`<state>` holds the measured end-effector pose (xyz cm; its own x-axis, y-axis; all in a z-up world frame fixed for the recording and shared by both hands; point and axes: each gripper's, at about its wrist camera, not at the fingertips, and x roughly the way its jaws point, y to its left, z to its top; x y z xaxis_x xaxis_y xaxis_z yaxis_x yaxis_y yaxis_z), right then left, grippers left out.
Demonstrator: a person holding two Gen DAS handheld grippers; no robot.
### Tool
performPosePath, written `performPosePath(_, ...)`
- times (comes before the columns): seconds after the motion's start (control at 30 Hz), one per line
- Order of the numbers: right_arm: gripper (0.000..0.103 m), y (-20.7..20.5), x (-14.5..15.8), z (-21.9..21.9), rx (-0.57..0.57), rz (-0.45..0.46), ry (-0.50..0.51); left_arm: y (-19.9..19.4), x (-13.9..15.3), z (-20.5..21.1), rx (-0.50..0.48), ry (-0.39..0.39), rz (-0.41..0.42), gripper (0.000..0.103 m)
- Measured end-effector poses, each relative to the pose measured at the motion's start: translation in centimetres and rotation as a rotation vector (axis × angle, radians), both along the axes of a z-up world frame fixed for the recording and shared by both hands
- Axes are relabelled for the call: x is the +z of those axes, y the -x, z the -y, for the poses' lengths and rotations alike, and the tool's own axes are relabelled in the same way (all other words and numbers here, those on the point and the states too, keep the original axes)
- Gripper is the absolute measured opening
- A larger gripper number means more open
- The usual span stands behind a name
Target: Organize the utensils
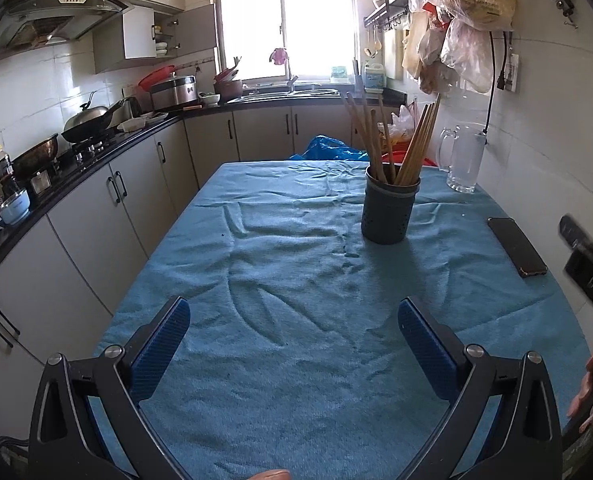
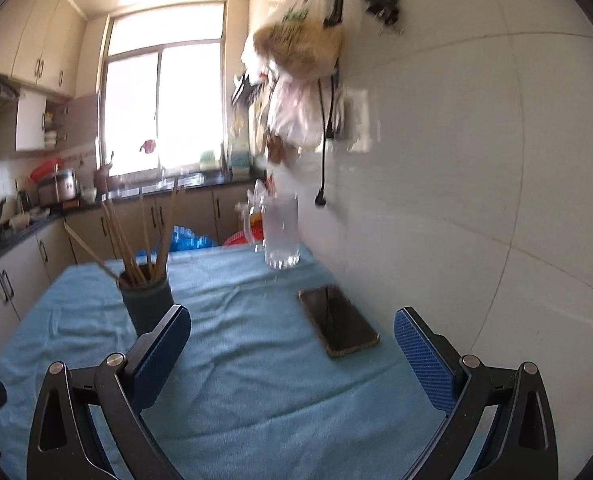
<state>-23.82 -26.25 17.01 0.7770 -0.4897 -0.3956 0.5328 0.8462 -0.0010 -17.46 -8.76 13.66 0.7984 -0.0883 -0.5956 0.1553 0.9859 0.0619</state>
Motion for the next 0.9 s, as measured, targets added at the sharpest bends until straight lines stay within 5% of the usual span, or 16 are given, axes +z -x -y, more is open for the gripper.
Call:
performPosePath(0.23,0.103,-1.7,-1.7,-1.2,0.051,-0.097,0.03,-0.5,-0.1,-0.4,0.019,0.007,0.019,0.103)
performPosePath(0.9,0.103,-3.1,-2.6,-4.0,0.158,-0.154,0.04,-0.7,0.1,-0.7,0.042,0.023,0.033,0.103)
